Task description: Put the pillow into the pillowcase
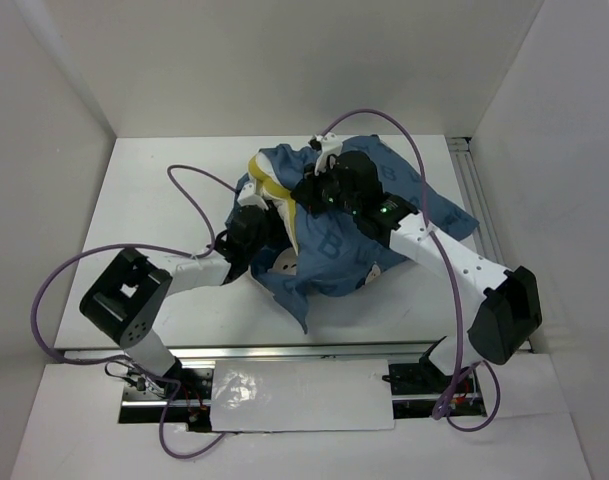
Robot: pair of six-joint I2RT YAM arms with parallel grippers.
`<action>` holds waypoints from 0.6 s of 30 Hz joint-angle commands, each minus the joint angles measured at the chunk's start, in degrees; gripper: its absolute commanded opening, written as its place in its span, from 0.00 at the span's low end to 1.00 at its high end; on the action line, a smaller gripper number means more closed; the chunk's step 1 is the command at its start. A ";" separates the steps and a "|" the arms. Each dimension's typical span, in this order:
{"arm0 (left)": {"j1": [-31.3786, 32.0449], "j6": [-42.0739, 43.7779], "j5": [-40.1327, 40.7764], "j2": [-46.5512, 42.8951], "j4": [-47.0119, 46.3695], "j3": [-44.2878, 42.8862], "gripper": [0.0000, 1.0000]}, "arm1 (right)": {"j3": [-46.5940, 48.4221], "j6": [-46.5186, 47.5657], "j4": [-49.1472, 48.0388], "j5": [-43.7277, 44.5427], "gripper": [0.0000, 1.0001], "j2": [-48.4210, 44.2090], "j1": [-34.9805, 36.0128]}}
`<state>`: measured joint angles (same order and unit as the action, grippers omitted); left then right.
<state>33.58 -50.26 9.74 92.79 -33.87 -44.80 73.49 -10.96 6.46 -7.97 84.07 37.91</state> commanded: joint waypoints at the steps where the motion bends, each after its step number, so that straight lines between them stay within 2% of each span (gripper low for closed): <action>1: 0.17 -0.36 4.32 3.35 2.36 -4.67 0.16 | 0.77 -2.84 -6.73 -3.82 0.00 -7.43 0.41; 2: 0.17 -0.36 5.89 3.88 4.75 -7.30 0.00 | 0.77 -2.84 -6.72 -3.11 0.00 -7.43 0.41; 5: -0.44 -0.89 7.22 2.67 7.85 -6.89 0.00 | 0.86 -1.09 -2.61 -0.05 0.00 -7.43 0.41; 6: -0.97 -0.11 8.01 1.26 8.63 -4.45 0.00 | 1.38 -0.38 0.80 4.67 0.00 -6.04 0.41; 10: -3.34 3.67 8.20 -8.84 12.75 1.88 0.00 | 4.63 3.22 9.33 13.14 0.00 0.02 0.93; 15: -6.86 6.39 8.10 -20.17 21.99 4.80 0.00 | 5.70 4.63 13.67 24.20 0.00 8.02 2.69; 18: -9.67 8.76 7.32 -23.88 25.08 4.81 0.00 | 3.77 4.63 13.67 26.16 0.00 8.74 2.69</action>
<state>25.63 -45.98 16.08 72.31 -11.84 -39.94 76.75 -7.33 18.44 10.07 93.41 40.75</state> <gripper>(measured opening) 0.029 0.134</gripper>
